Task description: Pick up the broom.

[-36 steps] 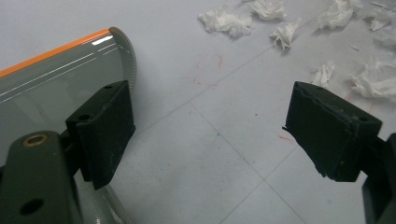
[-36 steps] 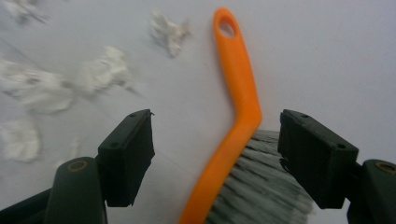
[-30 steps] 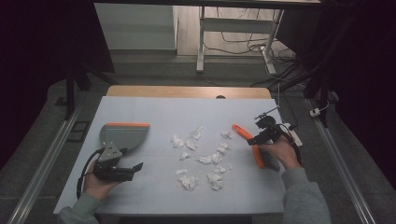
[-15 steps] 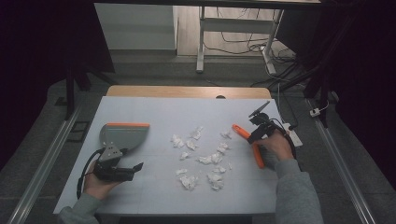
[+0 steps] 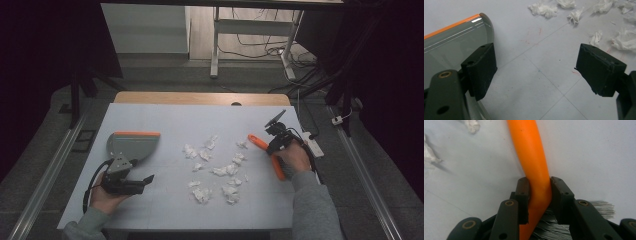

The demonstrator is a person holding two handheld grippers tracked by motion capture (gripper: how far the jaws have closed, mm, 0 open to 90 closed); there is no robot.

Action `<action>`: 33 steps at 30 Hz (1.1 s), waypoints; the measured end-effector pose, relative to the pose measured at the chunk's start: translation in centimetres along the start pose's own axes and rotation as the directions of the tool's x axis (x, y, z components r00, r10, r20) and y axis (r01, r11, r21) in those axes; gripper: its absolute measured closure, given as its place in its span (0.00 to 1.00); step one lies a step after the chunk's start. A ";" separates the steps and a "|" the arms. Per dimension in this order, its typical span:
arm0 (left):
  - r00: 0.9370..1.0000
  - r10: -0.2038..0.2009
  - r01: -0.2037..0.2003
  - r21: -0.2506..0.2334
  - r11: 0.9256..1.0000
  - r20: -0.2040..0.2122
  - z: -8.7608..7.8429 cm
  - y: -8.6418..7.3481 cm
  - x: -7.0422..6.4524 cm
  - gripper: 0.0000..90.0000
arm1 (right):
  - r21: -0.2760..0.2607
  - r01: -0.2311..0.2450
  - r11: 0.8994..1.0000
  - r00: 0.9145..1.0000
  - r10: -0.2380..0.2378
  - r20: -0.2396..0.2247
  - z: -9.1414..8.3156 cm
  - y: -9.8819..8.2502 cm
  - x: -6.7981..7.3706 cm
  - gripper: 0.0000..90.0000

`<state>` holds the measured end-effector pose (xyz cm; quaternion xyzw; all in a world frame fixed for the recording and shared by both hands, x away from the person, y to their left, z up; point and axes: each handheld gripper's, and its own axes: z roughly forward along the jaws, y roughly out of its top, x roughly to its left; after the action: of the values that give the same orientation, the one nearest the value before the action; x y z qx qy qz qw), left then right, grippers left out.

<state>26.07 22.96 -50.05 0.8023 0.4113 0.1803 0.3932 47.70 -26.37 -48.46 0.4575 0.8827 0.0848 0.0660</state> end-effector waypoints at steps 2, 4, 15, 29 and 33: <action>1.000 -0.001 0.001 -0.001 1.000 0.000 0.0 0.0 0.1 0.20 | -0.009 0.000 1.000 1.000 0.000 -0.005 -0.1 -0.1 -0.2 0.77; 1.000 -0.002 0.002 -0.002 1.000 0.000 -0.1 0.0 0.1 0.20 | -0.023 -0.004 1.000 1.000 0.004 -0.019 -0.4 -0.3 -0.4 0.78; 1.000 0.009 -0.009 -0.023 1.000 0.003 0.0 0.4 -0.6 0.22 | -0.284 -0.113 0.952 0.980 0.060 -0.191 -6.9 -2.9 -1.8 0.78; 0.999 0.013 -0.008 -0.099 0.995 0.048 0.6 2.0 -1.7 0.28 | -0.529 -0.192 0.826 0.930 -0.019 -0.367 -10.2 -1.9 4.8 0.78; 0.999 0.009 -0.005 -0.103 0.995 0.040 0.8 2.5 -1.8 0.28 | -0.553 -0.204 0.807 0.914 -0.046 -0.404 -10.1 -1.4 6.5 0.78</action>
<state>26.72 20.27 -48.55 0.7860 0.3906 0.1863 0.4414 40.89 -22.74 -39.18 0.4250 0.7875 0.4460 0.0187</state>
